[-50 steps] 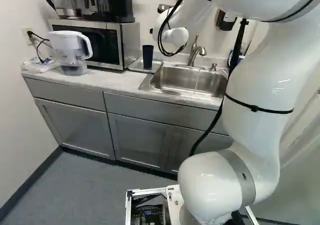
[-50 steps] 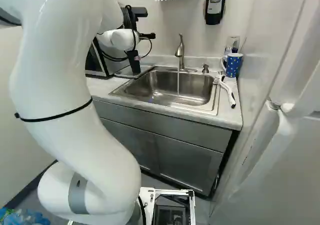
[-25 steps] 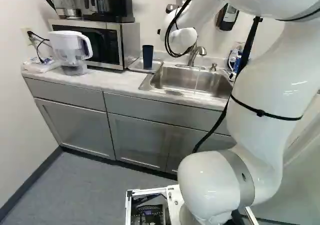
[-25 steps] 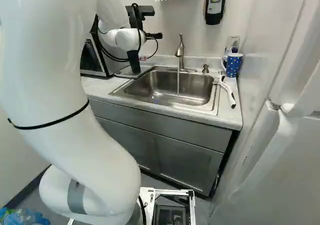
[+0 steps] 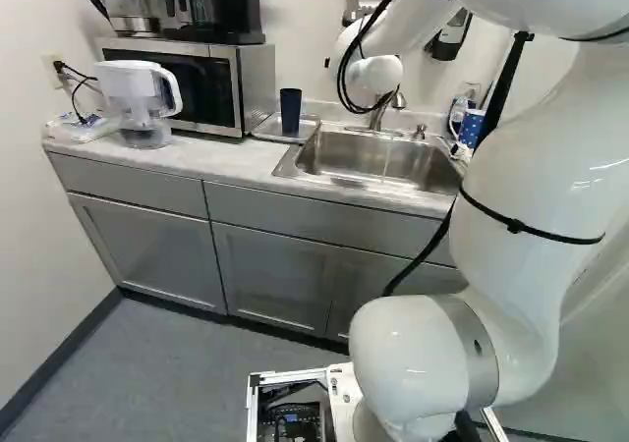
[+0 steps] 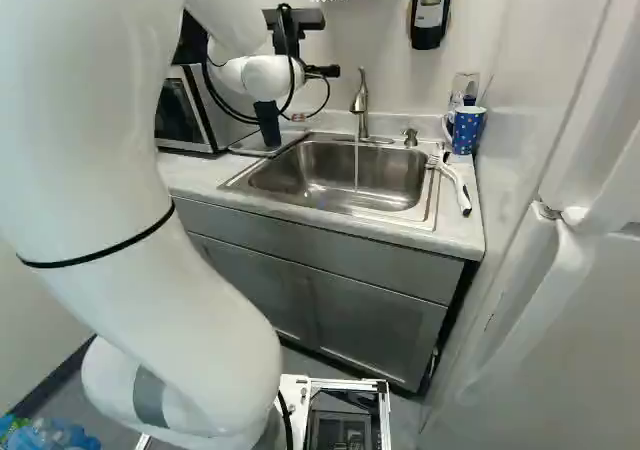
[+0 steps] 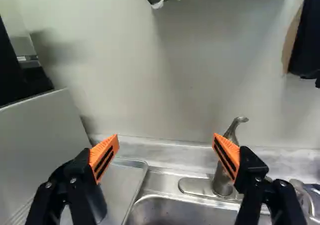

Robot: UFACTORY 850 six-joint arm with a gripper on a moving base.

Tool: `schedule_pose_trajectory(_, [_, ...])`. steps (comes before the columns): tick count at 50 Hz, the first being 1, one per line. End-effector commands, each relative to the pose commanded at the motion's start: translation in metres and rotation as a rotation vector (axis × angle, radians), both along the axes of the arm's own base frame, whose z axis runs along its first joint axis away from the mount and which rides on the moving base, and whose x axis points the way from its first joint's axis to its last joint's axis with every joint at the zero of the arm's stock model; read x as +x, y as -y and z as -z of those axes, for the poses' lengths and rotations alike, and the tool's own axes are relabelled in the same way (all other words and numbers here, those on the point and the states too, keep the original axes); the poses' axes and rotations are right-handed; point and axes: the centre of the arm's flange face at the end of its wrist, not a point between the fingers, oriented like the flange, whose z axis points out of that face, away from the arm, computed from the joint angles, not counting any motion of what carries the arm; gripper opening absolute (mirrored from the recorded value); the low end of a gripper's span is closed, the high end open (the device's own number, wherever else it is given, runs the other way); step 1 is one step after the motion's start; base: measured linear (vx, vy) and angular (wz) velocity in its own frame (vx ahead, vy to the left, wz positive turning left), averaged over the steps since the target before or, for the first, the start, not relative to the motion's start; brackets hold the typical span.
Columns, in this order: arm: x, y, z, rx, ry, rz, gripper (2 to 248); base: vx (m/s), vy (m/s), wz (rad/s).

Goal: Rinse the cup and place it in the tray

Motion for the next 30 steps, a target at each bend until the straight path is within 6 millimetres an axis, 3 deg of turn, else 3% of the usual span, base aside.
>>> schedule_pose_trajectory(30, [0.008, 0.011, -0.031, -0.003, 0.049, 0.017, 247, 0.000, 0.000, 0.000])
